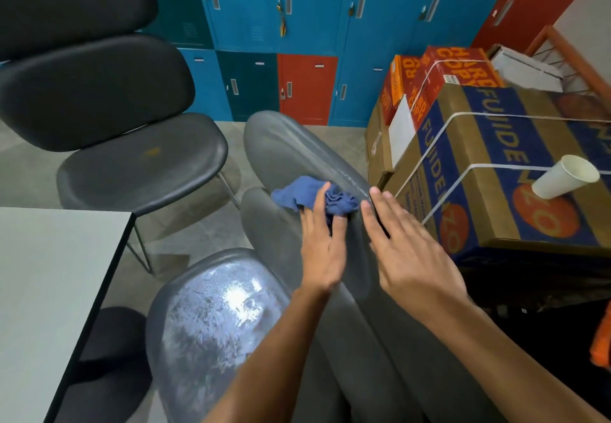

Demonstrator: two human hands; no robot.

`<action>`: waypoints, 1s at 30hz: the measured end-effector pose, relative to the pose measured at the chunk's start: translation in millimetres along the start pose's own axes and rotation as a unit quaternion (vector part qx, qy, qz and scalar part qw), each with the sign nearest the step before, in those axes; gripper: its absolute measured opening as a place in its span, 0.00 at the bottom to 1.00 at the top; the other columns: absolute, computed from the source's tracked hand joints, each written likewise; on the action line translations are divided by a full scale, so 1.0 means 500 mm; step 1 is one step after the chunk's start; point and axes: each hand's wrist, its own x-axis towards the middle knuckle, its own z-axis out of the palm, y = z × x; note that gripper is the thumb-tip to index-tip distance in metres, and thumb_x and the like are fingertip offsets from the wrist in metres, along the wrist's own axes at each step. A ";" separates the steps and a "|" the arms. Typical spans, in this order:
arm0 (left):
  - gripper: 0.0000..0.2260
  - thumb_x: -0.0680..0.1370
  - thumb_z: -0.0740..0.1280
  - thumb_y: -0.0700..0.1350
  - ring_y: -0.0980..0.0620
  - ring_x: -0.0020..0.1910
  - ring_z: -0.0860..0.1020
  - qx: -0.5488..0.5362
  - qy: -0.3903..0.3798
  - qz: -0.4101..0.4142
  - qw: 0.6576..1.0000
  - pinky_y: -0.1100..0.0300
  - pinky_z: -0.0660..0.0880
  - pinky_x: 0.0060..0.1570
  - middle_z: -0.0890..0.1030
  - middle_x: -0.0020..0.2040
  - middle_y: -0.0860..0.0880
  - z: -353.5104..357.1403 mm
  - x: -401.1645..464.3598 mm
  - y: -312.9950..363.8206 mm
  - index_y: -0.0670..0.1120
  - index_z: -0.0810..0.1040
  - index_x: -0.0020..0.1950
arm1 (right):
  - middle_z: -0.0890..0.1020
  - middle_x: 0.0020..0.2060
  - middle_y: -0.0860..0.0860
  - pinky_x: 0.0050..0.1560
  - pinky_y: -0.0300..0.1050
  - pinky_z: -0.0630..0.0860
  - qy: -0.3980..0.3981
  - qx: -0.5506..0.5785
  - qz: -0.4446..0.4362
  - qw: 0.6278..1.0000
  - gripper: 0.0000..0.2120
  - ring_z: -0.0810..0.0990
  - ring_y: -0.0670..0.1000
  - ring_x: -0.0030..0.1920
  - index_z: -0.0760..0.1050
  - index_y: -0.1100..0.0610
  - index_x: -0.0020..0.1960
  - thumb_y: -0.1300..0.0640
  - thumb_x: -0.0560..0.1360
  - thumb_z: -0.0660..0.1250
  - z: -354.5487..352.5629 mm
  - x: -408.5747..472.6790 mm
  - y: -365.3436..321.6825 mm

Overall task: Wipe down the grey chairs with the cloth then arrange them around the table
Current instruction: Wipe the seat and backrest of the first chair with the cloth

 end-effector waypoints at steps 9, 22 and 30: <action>0.23 0.85 0.47 0.59 0.49 0.80 0.59 0.012 0.111 -0.065 0.992 0.46 0.61 0.76 0.61 0.81 0.47 -0.106 0.274 0.021 0.62 0.57 0.81 | 0.54 0.81 0.58 0.76 0.52 0.62 -0.023 0.008 0.015 1.000 0.38 0.56 0.56 0.80 0.54 0.60 0.82 0.59 0.77 0.68 0.000 0.003 0.003; 0.18 0.84 0.57 0.58 0.40 0.77 0.59 0.093 0.134 -0.029 0.986 0.42 0.58 0.75 0.64 0.78 0.43 -0.094 0.328 0.062 0.61 0.70 0.74 | 0.59 0.80 0.58 0.76 0.53 0.65 0.006 0.025 0.004 1.000 0.37 0.61 0.57 0.79 0.60 0.60 0.80 0.62 0.75 0.70 0.005 0.002 0.005; 0.22 0.87 0.56 0.49 0.55 0.79 0.61 -0.085 0.168 -0.079 0.979 0.59 0.58 0.76 0.62 0.81 0.51 -0.049 0.216 0.050 0.54 0.60 0.82 | 0.59 0.81 0.57 0.75 0.53 0.67 0.043 0.050 -0.002 0.998 0.34 0.60 0.56 0.80 0.61 0.60 0.80 0.64 0.76 0.67 0.019 -0.001 0.013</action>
